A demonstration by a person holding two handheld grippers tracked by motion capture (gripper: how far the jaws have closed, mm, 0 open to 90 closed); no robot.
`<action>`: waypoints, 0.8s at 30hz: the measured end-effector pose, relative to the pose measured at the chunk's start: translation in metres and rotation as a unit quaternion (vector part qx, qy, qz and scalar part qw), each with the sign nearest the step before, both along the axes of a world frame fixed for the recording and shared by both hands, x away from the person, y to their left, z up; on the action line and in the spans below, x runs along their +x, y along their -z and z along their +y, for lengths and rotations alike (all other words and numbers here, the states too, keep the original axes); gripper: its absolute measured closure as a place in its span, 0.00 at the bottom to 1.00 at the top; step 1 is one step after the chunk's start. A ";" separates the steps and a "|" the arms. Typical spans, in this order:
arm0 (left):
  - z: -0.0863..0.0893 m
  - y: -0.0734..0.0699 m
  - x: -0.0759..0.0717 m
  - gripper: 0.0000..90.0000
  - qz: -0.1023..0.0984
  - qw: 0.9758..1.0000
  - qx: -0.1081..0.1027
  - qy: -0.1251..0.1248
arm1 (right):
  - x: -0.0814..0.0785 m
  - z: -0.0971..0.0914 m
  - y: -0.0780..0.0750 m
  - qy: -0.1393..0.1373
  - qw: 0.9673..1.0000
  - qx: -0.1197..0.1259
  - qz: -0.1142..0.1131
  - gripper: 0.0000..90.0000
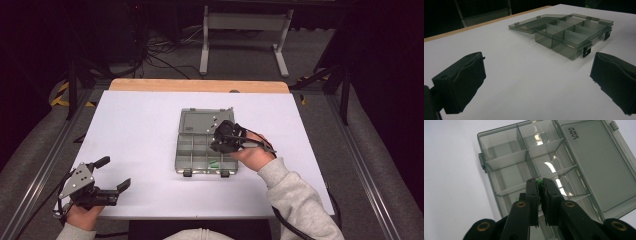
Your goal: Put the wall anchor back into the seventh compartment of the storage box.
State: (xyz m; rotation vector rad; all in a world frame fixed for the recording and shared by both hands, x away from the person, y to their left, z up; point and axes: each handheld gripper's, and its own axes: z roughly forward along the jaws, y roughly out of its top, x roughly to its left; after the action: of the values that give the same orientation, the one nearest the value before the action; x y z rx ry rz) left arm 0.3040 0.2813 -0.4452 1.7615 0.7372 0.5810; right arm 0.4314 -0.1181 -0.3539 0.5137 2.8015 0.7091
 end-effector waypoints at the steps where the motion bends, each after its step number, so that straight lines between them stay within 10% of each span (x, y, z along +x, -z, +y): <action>1: 0.000 0.000 0.000 0.00 0.000 1.000 0.000 0.000 | 0.001 0.000 0.001 0.000 1.000 0.001 -0.001 0.93; 24: 0.000 0.000 0.000 0.00 0.000 1.000 0.000 -0.001 | 0.008 0.003 0.035 0.009 0.999 -0.020 0.030 0.93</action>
State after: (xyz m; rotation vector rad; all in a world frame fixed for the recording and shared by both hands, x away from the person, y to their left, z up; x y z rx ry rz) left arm 0.3039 0.2815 -0.4450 1.7610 0.7386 0.5822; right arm 0.4394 -0.1156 -0.3891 0.5618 2.8559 0.6430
